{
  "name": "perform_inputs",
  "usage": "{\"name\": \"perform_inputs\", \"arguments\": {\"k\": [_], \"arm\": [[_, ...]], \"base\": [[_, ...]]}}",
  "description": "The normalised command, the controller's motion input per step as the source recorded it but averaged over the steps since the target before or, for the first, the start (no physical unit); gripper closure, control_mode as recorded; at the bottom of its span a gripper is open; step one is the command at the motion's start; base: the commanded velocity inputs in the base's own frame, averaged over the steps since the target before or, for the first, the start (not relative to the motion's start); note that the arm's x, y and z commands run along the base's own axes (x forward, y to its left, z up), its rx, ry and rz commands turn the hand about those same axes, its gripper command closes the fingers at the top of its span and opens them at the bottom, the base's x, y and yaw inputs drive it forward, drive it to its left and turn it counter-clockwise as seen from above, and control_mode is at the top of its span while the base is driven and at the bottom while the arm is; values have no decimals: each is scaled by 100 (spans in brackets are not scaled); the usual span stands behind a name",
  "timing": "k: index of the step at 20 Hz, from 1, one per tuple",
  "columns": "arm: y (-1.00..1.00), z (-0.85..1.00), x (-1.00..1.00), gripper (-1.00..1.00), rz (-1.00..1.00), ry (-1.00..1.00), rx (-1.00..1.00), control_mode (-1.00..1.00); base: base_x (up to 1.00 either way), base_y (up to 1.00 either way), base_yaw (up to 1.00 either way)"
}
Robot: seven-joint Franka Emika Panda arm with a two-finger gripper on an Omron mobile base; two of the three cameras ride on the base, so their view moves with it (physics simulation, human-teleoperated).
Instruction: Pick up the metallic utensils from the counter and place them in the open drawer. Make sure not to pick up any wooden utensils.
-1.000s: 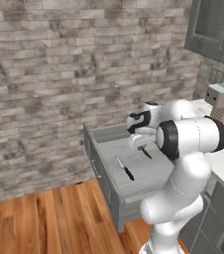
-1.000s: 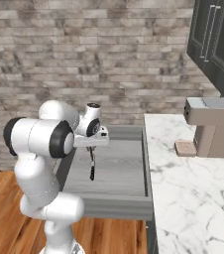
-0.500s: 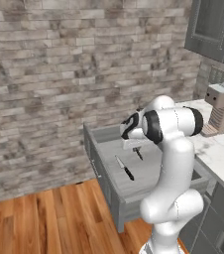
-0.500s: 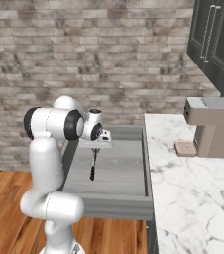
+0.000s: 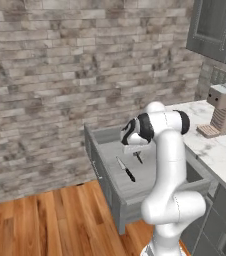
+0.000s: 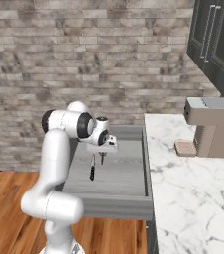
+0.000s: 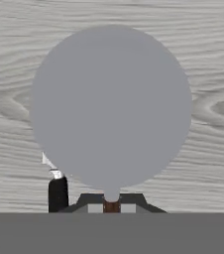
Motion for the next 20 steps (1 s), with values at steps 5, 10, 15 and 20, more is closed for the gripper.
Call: {"name": "perform_inputs", "arguments": {"k": [5,10,15,20], "arm": [[-9,-59,36,100,0,0,0,-100],[0,-59,19,100,0,1,0,-100],[0,-51,17,100,0,1,0,-100],[0,-45,9,100,0,0,0,-100]], "base": [[0,0,0],[0,0,0],[0,0,0],[0,0,0]]}}
